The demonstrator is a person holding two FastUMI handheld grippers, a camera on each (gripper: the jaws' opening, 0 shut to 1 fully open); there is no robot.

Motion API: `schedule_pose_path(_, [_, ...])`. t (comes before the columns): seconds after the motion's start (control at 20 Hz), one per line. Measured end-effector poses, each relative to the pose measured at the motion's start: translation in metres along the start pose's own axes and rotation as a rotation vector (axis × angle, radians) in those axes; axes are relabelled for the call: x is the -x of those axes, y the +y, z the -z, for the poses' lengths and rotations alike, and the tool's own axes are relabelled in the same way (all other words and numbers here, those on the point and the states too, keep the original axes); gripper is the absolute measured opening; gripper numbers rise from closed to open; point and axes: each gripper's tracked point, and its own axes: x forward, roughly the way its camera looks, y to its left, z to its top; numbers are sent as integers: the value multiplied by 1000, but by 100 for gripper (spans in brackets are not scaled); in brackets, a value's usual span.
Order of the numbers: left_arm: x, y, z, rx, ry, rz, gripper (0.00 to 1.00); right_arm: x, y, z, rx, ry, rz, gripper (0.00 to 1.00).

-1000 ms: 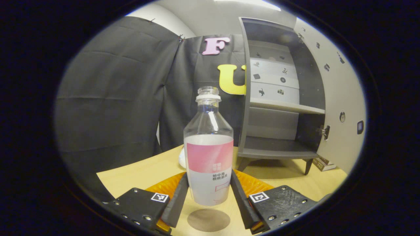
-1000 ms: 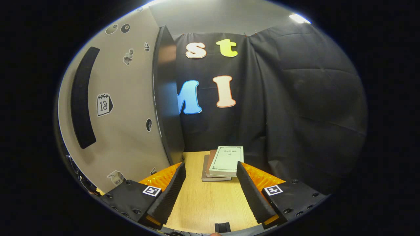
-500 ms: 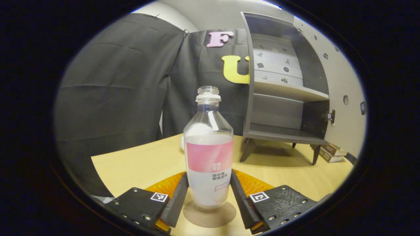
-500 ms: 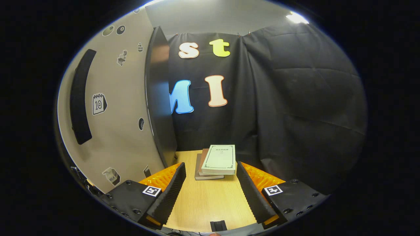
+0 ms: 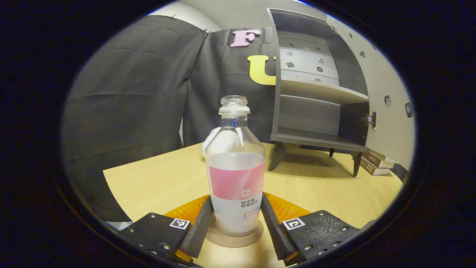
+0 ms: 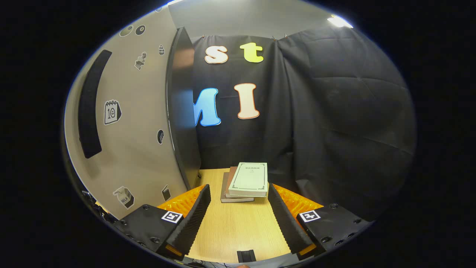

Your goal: Open the cabinet door with the right hand, grasp the bottle in the cabinet with the left hand and place it on the coaster, then close the cabinet door with the right hand.

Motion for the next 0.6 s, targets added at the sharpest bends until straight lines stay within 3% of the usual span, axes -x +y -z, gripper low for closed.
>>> schedule_pose_path(0.1, [3, -1, 3, -1, 15, 2, 72, -1, 0, 3, -13, 8, -2, 98])
schedule_pose_path(0.2, [2, -3, 5, 1, 33, 8, 80, -2, 1, 3, -23, 8, -7, 98])
schedule_pose_path(0.25, [1, -4, 3, -2, 34, 7, 76, -3, 2, 3, -25, 7, -10, 98])
schedule_pose_path(0.4, [6, -5, -5, -13, 20, -2, 83, -4, 3, 2, -24, 3, -19, 98])
schedule_pose_path(0.6, [9, -2, -25, -22, 3, -5, 82, -5, 6, -1, -28, -8, -31, 98])
